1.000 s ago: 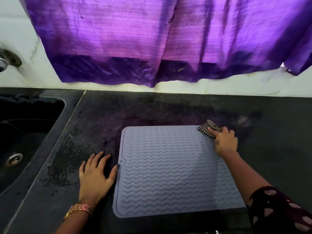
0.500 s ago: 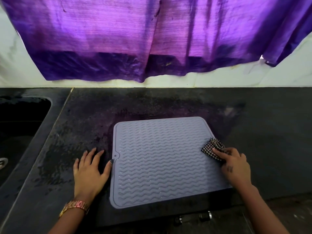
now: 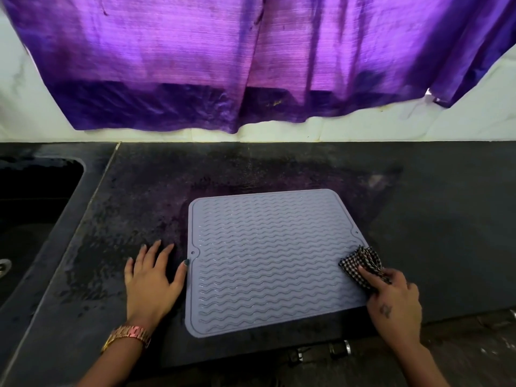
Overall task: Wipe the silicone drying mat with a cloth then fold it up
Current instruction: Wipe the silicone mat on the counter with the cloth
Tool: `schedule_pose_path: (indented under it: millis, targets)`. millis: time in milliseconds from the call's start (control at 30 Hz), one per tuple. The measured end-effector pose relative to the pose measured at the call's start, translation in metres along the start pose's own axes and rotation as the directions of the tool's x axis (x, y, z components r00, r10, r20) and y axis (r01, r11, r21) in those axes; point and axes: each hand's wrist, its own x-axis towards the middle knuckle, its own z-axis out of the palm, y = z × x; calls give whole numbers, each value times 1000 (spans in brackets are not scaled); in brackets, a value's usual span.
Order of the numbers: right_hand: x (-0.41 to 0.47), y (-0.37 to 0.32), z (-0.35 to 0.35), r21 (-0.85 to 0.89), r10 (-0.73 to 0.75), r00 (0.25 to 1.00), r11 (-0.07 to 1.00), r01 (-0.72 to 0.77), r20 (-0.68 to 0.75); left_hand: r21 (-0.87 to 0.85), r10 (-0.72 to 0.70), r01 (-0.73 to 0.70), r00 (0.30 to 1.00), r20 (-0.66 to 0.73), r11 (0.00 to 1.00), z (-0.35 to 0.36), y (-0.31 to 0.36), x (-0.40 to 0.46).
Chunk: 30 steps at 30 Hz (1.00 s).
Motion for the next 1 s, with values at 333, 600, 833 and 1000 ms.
schedule_pose_path:
  millis: [333, 600, 833, 1000]
  targets:
    - [-59, -91, 6, 171, -459, 872, 885, 433, 167, 2, 3, -3, 1000, 9, 1000, -1, 0, -1]
    - [-104, -168, 24, 460, -754, 648, 615, 640, 107, -14, 7, -7, 1000, 7, 1000, 1, -2, -2]
    - [-85, -168, 33, 286, -892, 434, 451, 845, 125, -28, 10, -10, 1000, -6, 1000, 0, -3, -2]
    - [-50, -169, 29, 258, -933, 304, 347, 902, 191, -41, 9, -9, 1000, -6, 999, 0, -3, -3]
